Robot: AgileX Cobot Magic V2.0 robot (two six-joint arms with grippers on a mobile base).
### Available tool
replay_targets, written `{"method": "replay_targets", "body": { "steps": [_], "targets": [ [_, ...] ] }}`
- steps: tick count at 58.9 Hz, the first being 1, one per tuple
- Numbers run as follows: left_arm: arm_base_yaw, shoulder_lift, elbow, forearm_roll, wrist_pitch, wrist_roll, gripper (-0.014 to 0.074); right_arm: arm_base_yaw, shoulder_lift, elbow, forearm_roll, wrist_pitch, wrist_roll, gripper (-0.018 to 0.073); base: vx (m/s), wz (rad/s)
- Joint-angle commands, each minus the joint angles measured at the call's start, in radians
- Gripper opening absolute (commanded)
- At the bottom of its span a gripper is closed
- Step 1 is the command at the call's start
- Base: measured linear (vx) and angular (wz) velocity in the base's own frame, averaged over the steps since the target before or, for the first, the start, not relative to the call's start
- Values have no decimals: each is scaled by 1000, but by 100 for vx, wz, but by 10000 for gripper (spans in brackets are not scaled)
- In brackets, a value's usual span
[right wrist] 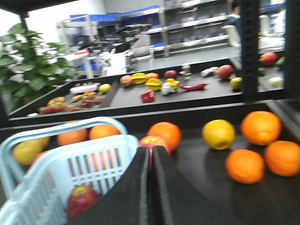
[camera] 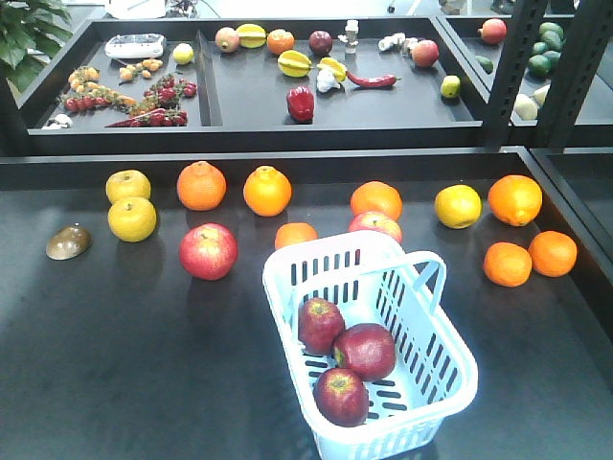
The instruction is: Pick three apples into basket with both arms
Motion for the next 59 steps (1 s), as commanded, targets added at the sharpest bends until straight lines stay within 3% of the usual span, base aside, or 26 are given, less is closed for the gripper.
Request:
{"method": "replay_targets", "body": {
  "steps": [1,10,24,45,59],
  "targets": [
    [2,-13,-26,1,-70,-8,-6,-87,-14,15,-15,-77,2,-5,0,0],
    [2,-13,-26,1,-70,-8,-6,-173,-14,15,-33,-64,0,-5,0,0],
    [2,-13,-26,1,-70,-8,-6,-174,-14,15,-117,-127,9,-5,0,0],
    [2,-13,-26,1,-70,-8,-6,-174,-14,15,-119,-155,142,-5,0,0],
    [2,-13,-26,1,-70,-8,-6,-174,-14,14,-119,-146,131,-5,0,0]
  ]
}}
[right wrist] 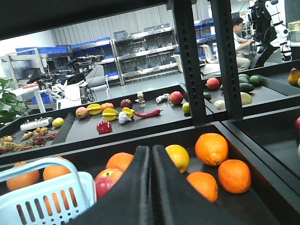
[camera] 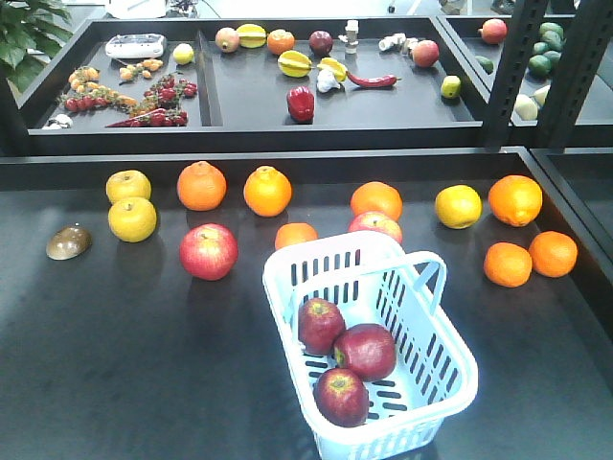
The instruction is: Pick three apples into basket with both arms
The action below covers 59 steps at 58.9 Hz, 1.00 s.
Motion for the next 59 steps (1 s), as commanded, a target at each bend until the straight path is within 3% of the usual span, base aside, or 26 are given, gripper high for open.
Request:
{"method": "replay_targets", "body": {
  "steps": [1,59],
  "targets": [
    [2,-13,-26,1,-70,-8,-6,-4,-12,14,-16,-69,1,-5,0,0],
    [-9,-13,-26,1,-70,-8,-6,-4,-12,14,-16,-67,1,-5,0,0]
  ]
}}
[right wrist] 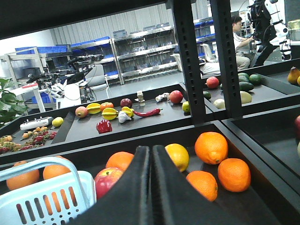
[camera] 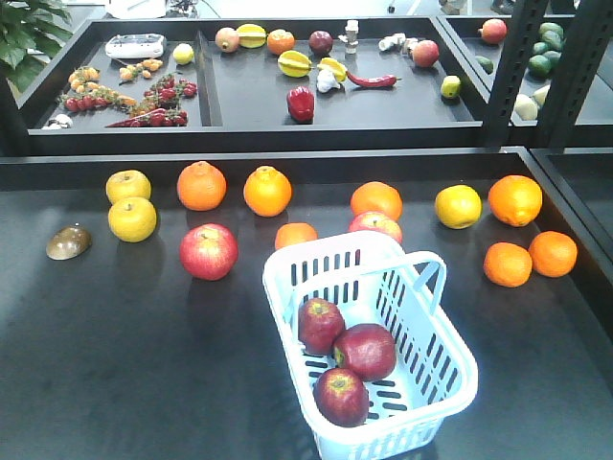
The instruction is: Pick three apples into basket with both arms
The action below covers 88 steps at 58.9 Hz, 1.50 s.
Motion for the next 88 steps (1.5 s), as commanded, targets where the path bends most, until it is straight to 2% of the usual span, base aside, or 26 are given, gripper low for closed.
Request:
{"method": "replay_targets", "body": {
  "steps": [1,88],
  "targets": [
    [-6,-13,-26,1,-70,-8,-6,-3,-12,14,-16,-71,-2,-5,0,0],
    [-6,-13,-26,1,-70,-8,-6,-3,-12,14,-16,-72,-2,-5,0,0]
  ]
}}
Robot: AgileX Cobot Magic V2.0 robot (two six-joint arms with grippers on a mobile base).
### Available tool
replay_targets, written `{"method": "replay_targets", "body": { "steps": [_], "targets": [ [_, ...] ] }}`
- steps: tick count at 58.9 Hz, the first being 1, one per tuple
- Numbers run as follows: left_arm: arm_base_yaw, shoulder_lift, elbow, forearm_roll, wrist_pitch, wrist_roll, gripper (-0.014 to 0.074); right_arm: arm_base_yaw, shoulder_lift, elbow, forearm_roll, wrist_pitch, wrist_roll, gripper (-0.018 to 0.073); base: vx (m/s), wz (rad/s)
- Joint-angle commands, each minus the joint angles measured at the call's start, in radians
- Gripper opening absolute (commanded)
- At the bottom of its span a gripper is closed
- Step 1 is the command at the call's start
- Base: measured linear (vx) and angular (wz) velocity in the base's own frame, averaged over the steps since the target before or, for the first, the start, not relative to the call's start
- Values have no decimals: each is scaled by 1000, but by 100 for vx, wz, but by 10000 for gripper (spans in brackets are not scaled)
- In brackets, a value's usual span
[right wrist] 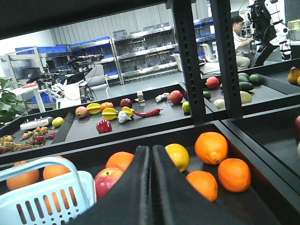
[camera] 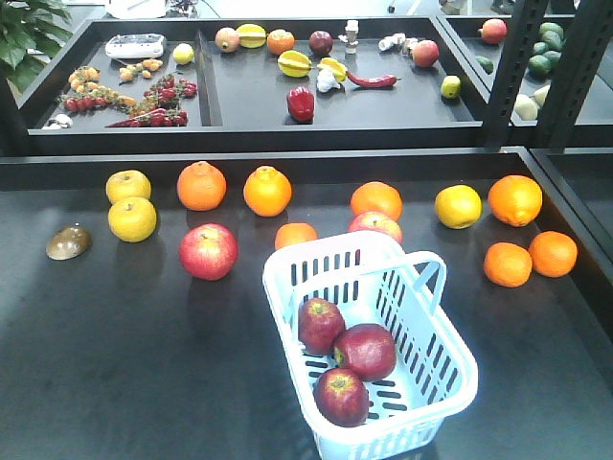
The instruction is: Pick three apples into basket with both arms
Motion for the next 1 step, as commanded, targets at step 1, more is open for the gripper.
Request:
{"method": "replay_targets", "body": {
  "steps": [1],
  "targets": [
    [-6,-13,-26,1,-70,-8,-6,-3,-12,14,-16,-72,-2,-5,0,0]
  ]
}}
